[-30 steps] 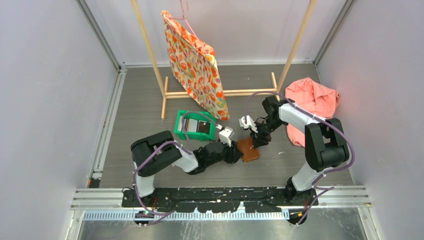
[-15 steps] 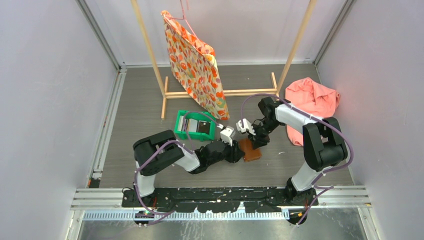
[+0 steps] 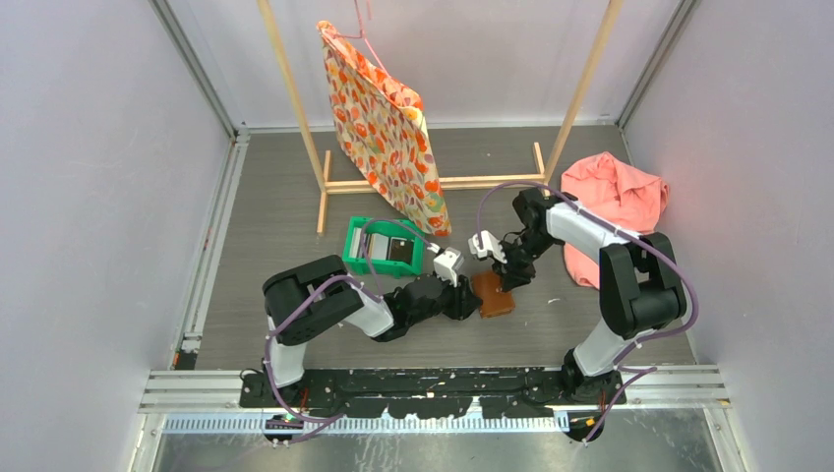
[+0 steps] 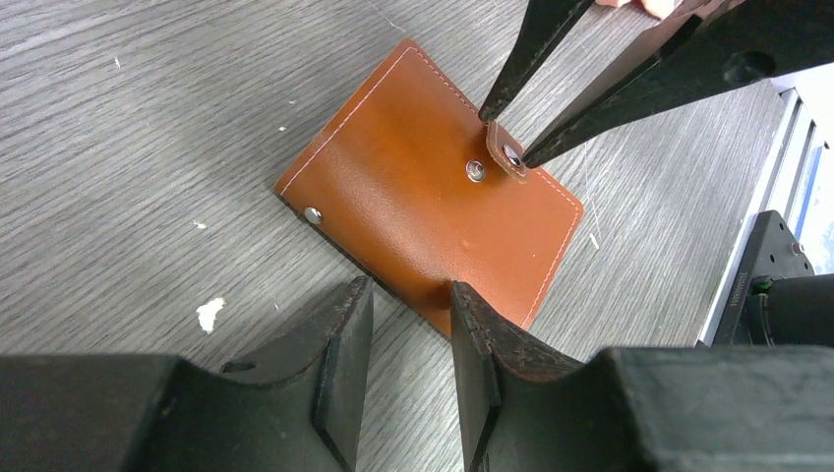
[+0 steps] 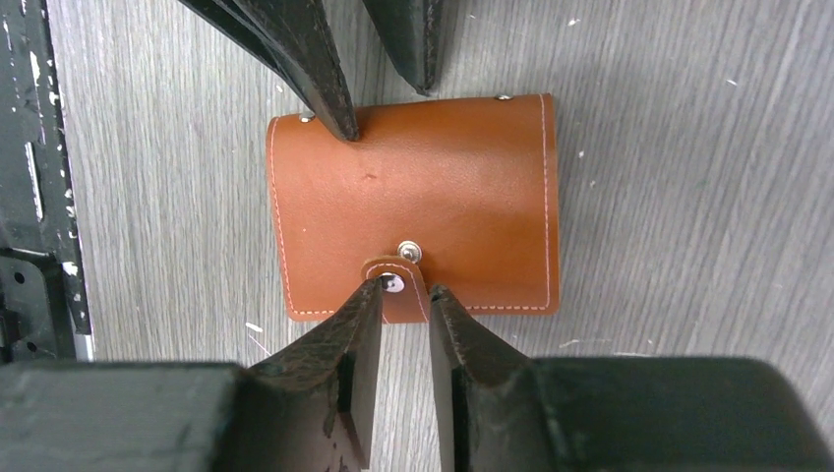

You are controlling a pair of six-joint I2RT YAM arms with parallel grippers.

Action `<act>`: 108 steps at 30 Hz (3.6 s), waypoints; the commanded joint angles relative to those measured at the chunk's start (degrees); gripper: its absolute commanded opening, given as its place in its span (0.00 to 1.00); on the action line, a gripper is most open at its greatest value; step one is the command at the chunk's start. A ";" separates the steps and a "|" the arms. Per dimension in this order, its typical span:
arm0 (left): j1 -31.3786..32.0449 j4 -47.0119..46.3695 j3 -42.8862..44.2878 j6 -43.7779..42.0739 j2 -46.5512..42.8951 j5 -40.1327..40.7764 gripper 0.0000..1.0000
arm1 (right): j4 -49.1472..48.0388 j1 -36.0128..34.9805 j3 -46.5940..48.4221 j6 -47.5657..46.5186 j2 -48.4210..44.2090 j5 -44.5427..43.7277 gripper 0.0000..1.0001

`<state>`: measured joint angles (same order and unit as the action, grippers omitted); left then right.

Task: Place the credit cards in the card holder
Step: Close the card holder at the center of the board.

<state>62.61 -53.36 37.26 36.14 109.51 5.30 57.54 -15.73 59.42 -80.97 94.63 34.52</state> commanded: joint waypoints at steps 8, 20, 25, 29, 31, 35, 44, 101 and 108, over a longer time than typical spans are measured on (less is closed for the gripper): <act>-0.34 1.77 0.54 0.16 1.82 -0.07 0.37 | -1.45 0.19 -0.80 -0.19 -2.39 -2.60 0.33; -0.30 1.51 0.85 0.30 2.45 -0.62 0.37 | -2.24 -2.62 -0.62 0.12 -0.30 -2.88 0.31; -0.34 1.51 1.07 0.33 2.80 -0.94 0.37 | -2.26 -2.96 -1.07 -0.35 -0.10 -3.73 0.32; -0.40 1.51 1.07 0.42 2.97 -0.99 0.36 | -3.28 -2.93 -1.90 -0.39 -0.31 -5.66 0.34; -0.38 1.42 1.11 0.53 3.07 -1.07 0.36 | -3.76 -2.95 -2.31 -0.57 -0.18 -6.34 0.34; -0.41 1.25 1.15 0.64 3.25 -1.26 0.36 | -4.58 -4.62 -2.90 -0.76 1.08 -8.40 0.28; -0.50 0.98 1.20 0.69 3.66 -1.50 0.36 | -2.75 -5.35 -1.62 -0.72 0.84 -6.76 0.07; -0.57 1.07 2.24 1.13 5.16 -2.92 0.34 | -4.40 -6.25 1.49 7.01 1.85 -1.38 0.33; -0.65 1.07 2.30 1.13 5.18 -2.92 0.34 | 3.14 -5.30 7.01 6.71 0.39 7.35 0.39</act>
<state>61.34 -57.14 38.37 42.37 112.62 4.23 57.43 -20.49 61.78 -73.73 96.03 33.98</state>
